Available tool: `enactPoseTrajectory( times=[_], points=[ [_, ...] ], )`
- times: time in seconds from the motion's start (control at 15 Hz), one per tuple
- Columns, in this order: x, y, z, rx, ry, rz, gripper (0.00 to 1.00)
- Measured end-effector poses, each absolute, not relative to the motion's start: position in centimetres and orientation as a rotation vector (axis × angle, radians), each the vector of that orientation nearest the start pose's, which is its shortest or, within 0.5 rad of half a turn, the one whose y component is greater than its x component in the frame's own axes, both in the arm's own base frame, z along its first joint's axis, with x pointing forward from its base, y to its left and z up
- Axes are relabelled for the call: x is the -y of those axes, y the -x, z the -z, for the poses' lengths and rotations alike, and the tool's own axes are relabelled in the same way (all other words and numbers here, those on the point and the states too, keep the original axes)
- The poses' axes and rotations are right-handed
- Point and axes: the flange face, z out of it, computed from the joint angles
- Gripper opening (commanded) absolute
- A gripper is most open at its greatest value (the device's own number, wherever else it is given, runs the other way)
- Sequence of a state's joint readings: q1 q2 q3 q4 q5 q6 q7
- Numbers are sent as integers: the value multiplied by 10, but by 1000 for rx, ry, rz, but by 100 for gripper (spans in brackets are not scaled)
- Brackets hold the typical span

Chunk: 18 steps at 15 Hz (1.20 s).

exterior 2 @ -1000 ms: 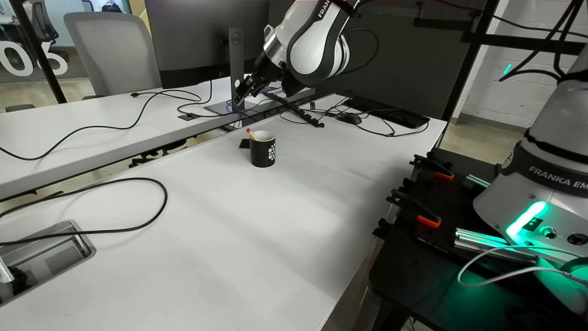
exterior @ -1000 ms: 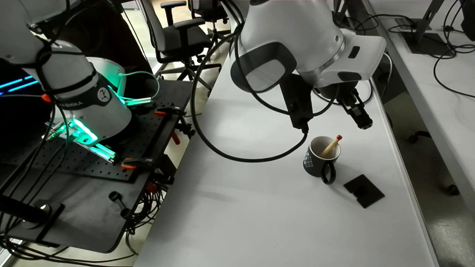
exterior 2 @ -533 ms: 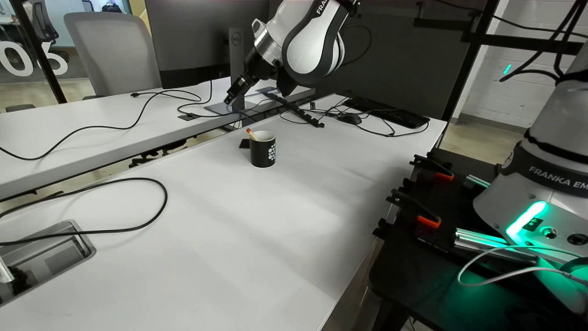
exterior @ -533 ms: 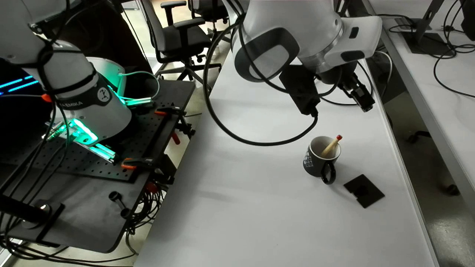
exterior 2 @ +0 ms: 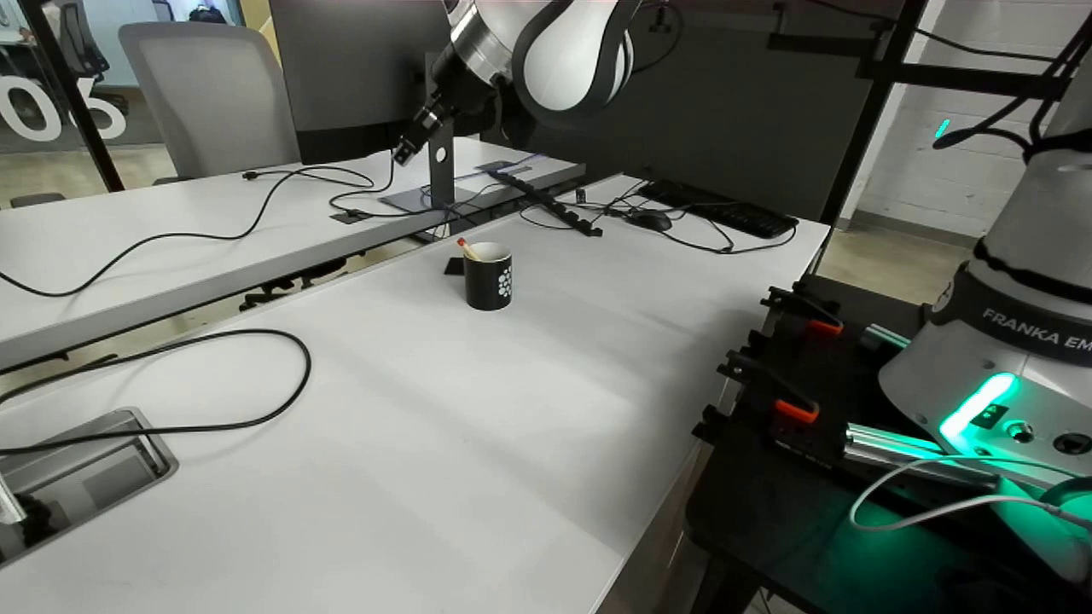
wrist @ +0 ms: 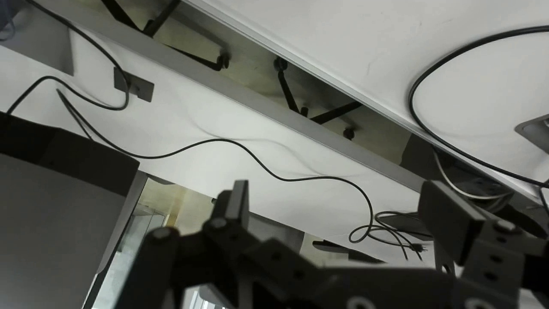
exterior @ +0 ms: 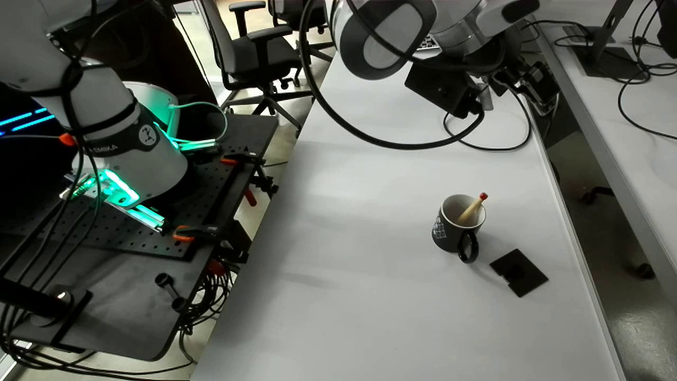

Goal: Pick up the pen and put it in the cup

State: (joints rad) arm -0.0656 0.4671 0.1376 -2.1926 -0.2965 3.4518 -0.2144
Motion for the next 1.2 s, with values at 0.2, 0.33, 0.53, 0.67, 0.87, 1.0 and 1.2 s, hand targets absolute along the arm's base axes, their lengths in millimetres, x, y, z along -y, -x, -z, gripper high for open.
enactPoseTrajectory(
  times=[0.2,0.33,0.53,0.67,0.87,1.0,1.2],
  points=[
    [-72,-595,-275,883,2815,1253,100],
    [-74,-591,-277,941,2813,1254,100],
    [-93,-583,-277,1091,2752,1245,100],
    [-117,-573,-279,1229,2654,1240,100],
    [-141,-559,-287,1388,2511,1250,100],
    [-143,-553,-290,1436,2464,1255,100],
    [-137,-549,-293,1462,2437,1261,100]
  ],
)
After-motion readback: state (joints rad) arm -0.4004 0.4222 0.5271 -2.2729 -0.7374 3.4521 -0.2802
